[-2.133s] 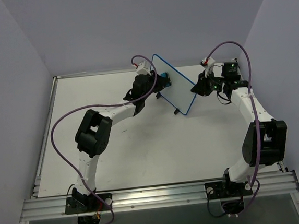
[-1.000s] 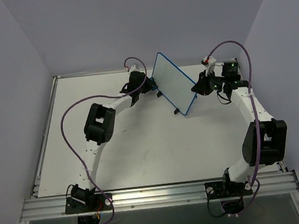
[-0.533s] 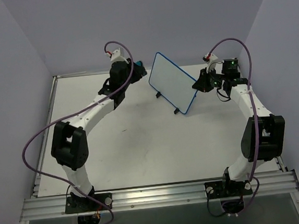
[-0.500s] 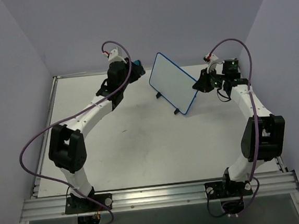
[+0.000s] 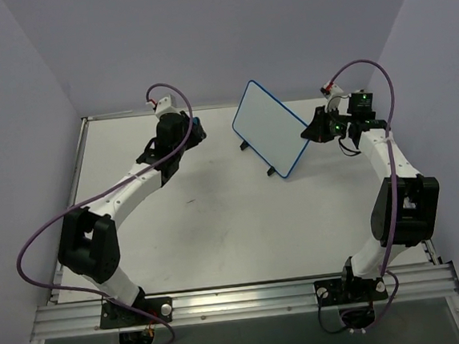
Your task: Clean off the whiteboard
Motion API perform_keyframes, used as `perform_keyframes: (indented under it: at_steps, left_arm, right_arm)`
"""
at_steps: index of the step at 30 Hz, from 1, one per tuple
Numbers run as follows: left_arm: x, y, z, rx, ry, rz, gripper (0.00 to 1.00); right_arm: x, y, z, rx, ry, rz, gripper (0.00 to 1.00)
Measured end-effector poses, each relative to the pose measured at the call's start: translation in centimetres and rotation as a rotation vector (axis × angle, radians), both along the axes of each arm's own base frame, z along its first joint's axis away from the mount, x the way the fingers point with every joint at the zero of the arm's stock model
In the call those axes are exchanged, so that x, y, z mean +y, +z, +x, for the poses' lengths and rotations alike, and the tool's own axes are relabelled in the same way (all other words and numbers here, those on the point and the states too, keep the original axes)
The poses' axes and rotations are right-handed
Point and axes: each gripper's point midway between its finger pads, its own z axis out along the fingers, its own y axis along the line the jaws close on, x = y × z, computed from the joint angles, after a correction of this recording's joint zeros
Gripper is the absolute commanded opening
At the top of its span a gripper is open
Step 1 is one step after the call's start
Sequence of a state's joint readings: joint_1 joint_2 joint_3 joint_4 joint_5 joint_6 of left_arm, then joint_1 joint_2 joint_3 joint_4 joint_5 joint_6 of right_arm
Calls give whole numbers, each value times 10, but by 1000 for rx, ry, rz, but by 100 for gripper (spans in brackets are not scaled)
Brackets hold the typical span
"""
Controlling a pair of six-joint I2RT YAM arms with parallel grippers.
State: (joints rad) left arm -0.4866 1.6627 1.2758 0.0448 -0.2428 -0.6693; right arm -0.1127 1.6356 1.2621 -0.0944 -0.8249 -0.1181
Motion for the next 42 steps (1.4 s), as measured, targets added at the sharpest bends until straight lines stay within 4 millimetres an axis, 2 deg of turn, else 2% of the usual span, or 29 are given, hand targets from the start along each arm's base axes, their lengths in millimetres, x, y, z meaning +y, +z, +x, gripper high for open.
perform_keyframes:
  at_steps: [8, 11, 13, 15, 20, 27, 31, 36, 38, 40, 42]
  left_arm:
    - [12, 35, -11, -60, 19, -20, 2]
    - [15, 36, -15, -63, 22, -22, 2]
    - [17, 32, -18, -55, 24, -17, 2]
    - [18, 25, -20, -42, 26, -10, 2]
    - [21, 6, -27, -1, 33, 2, 2]
    - [22, -31, -53, 102, 60, 54, 2]
    - [32, -51, -71, 152, 82, 89, 2]
    - [41, -57, -83, 176, 103, 121, 2]
    - [40, -58, -87, 185, 106, 133, 2]
    - [39, -64, -95, 207, 106, 156, 2]
    - [38, -72, -105, 241, 103, 188, 2]
  right_arm:
    - [-7, -2, -4, 39, -25, -2, 0]
    - [-11, -3, -5, 54, -41, 0, 2]
    - [-12, -4, -5, 61, -51, -1, 6]
    - [-13, -5, -5, 67, -62, -3, 20]
    - [-31, -11, 1, 74, -138, -58, 34]
    - [-35, -9, 4, 60, -155, -57, 33]
    - [-34, -7, 6, 50, -153, -52, 34]
    - [-38, -8, 7, 56, -180, -61, 59]
    - [-43, -11, 7, 65, -212, -78, 72]
    - [-50, -12, 6, 75, -250, -102, 79]
    - [-57, -8, 5, 73, -295, -129, 81]
